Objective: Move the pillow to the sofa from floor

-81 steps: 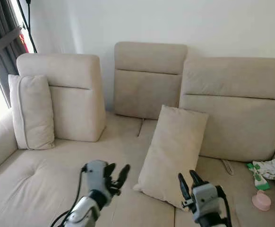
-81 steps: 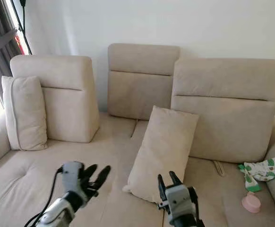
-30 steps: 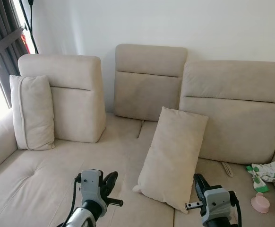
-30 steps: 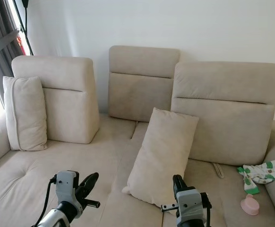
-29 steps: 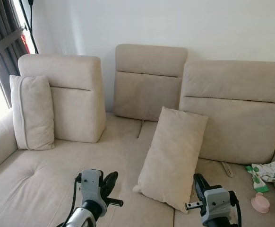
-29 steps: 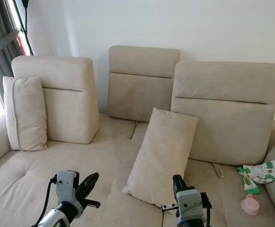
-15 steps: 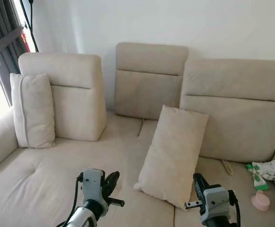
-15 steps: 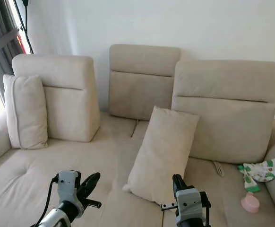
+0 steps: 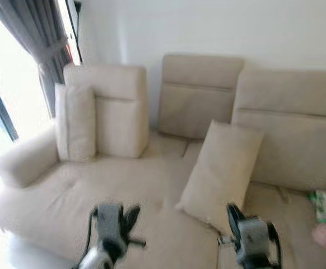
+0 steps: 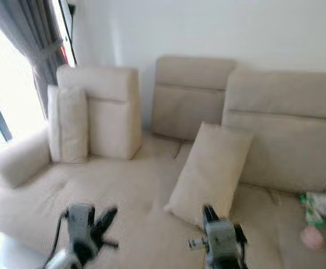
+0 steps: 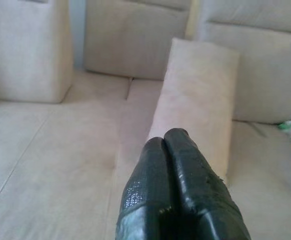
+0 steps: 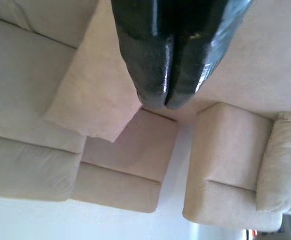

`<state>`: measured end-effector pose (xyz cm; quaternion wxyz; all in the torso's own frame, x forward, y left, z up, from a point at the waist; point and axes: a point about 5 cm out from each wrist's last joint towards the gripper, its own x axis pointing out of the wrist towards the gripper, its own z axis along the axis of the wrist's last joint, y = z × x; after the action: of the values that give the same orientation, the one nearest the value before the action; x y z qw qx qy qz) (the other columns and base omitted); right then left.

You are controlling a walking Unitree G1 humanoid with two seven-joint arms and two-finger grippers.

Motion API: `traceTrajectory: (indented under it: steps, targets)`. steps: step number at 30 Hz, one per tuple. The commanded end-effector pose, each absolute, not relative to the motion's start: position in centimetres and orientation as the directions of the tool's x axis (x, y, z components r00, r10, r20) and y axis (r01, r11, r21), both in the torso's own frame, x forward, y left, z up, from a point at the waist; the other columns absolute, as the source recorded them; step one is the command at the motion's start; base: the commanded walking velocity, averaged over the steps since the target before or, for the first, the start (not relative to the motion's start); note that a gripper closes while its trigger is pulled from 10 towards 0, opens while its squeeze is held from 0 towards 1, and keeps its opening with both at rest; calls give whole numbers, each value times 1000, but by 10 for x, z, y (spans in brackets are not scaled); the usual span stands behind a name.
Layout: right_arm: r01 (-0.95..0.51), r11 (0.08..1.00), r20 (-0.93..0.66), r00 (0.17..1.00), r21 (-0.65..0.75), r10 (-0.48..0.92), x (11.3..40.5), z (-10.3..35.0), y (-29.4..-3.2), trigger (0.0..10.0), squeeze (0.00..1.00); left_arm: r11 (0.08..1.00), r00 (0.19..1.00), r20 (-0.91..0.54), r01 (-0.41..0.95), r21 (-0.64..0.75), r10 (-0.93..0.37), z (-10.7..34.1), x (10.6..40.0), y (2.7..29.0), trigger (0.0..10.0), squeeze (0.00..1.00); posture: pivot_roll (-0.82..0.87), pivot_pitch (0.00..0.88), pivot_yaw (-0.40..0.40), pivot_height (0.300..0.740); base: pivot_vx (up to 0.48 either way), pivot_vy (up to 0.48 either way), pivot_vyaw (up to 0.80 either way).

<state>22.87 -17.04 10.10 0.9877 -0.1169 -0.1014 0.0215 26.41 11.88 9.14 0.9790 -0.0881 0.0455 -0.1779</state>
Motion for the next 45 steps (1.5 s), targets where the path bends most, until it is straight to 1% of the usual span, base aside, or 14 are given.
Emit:
traceTrajectory:
  steps: [1,3,15,19,32,36,45]
  targets:
    - [-19,974,190,980,-227,64,229,99,-168,10000,0,925,934,-61,336,-179,-351,91,265,121,10000,0,-34,0,33,740,-289,0,0]
    - [-19,974,191,980,-226,64,229,99,-168,10000,0,925,934,-60,336,-178,-351,91,265,121,10000,0,-34,0,34,740,-276,0,0]
    - [-10,973,183,982,-231,53,230,97,-169,10000,0,924,933,-61,340,-174,-355,92,265,120,10000,0,-33,0,37,740,0,0,0]
    - [5,983,171,985,-181,27,231,96,-172,10000,0,924,932,-63,342,-173,-356,92,266,120,10000,0,-34,0,37,740,0,0,0]
    - [9,984,164,986,-178,21,234,95,-175,10000,0,921,930,-59,348,-174,-362,91,266,118,10000,0,-33,0,32,740,0,0,-800]
    - [-21,980,156,986,-200,53,234,94,-171,10000,0,919,929,-54,351,-180,-365,91,266,117,10000,0,-34,0,28,740,0,0,0]
    - [-35,980,139,988,-197,64,235,91,-171,10000,0,920,930,-53,348,-182,-363,91,266,117,10000,0,-36,0,23,740,0,0,0]
